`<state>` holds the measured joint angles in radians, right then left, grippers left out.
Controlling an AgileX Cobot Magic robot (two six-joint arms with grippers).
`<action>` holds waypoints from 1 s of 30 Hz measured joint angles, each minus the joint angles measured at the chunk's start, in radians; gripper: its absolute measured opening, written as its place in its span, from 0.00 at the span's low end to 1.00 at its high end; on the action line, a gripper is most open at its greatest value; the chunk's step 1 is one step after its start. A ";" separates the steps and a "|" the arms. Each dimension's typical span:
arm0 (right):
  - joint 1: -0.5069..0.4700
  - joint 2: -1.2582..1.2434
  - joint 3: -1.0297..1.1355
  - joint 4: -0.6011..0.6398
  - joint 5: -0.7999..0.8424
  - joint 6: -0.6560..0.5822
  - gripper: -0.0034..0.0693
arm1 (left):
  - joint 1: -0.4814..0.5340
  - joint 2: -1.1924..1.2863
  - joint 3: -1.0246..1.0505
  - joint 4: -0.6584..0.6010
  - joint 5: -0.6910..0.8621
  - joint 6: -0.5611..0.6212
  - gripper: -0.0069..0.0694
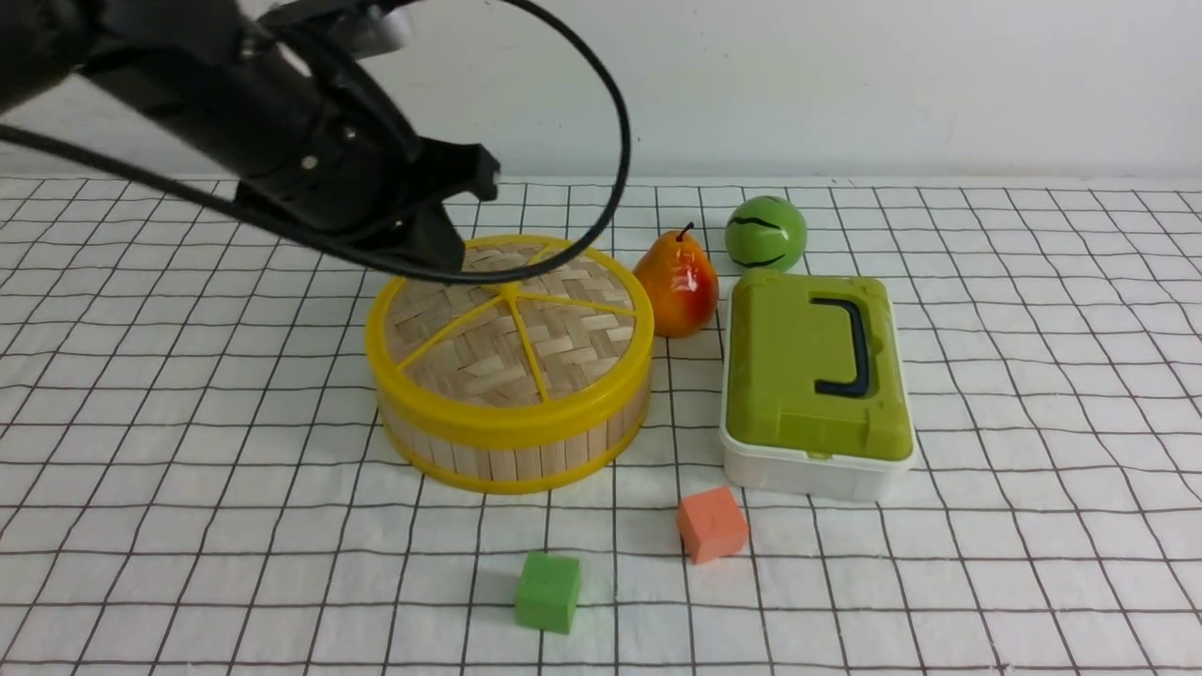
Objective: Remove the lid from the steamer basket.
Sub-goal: Use the left arm to lift the lid of the steamer
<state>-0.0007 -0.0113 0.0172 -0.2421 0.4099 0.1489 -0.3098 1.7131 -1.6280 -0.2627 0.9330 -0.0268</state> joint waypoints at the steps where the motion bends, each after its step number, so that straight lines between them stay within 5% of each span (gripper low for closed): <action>1: 0.000 0.000 0.000 0.000 0.000 0.000 0.38 | -0.020 0.049 -0.054 0.045 0.011 -0.016 0.07; 6: 0.000 0.000 0.000 0.000 0.000 0.000 0.38 | -0.070 0.210 -0.249 0.208 0.089 -0.068 0.09; 18: 0.000 0.000 0.000 0.000 0.000 0.000 0.38 | -0.078 0.432 -0.389 0.290 0.003 -0.100 0.53; 22: 0.000 0.000 0.000 0.000 0.000 0.000 0.38 | -0.078 0.455 -0.389 0.307 -0.008 -0.101 0.46; 26: 0.000 0.000 0.000 0.000 0.000 0.000 0.38 | -0.078 0.455 -0.389 0.328 -0.025 -0.113 0.21; 30: 0.000 0.000 0.000 0.000 0.000 0.000 0.38 | -0.079 0.443 -0.389 0.335 -0.025 -0.136 0.21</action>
<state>-0.0007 -0.0113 0.0172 -0.2421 0.4099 0.1489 -0.3893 2.1558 -2.0174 0.0726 0.9081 -0.1625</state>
